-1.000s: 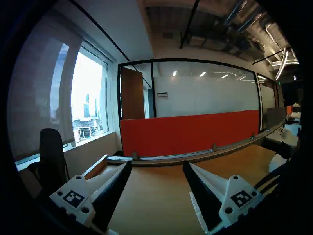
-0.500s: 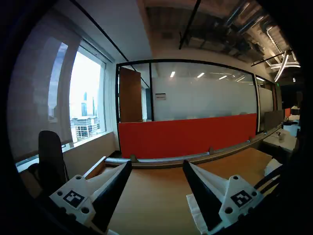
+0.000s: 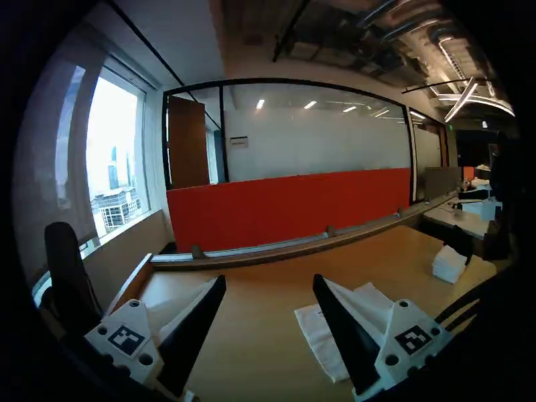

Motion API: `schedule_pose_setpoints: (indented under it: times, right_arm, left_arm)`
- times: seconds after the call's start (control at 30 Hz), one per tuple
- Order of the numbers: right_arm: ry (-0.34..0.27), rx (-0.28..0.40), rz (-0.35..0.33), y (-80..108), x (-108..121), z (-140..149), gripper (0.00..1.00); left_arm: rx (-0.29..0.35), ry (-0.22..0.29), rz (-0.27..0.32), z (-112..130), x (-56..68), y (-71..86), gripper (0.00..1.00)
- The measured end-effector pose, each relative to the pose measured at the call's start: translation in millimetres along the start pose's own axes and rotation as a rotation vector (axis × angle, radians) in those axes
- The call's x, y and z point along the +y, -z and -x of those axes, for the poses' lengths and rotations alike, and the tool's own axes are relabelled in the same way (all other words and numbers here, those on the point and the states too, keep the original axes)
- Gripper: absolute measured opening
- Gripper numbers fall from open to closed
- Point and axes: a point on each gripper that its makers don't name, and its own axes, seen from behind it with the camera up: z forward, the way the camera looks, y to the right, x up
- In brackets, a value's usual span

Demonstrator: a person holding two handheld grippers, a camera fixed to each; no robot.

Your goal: Fold towel

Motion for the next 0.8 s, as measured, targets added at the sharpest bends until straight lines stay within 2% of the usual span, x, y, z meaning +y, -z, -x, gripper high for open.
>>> schedule_pose_setpoints:
  times: [0.17, 0.3, 0.6, 0.8]
  right_arm:
    - [0.004, -0.039, -0.059, -1.8, -12, 9, 1.0]
    - [0.009, -0.055, -0.078, -4.0, -15, 12, 1.0]
    - [0.045, -0.123, -0.15, -7.4, -33, 38, 1.0]
    - [0.066, -0.166, -0.187, -10.6, -45, 59, 1.0]
  left_arm:
    - [-0.029, 0.014, 0.067, 10, 15.9, -0.9, 0.97]
    - [-0.045, 0.021, 0.099, 16, 22.5, -1.7, 0.96]
    - [-0.114, -0.02, 0.189, 46, 39.8, -7.1, 0.97]
    - [-0.141, -0.036, 0.22, 67, 49.5, -10.9, 0.97]
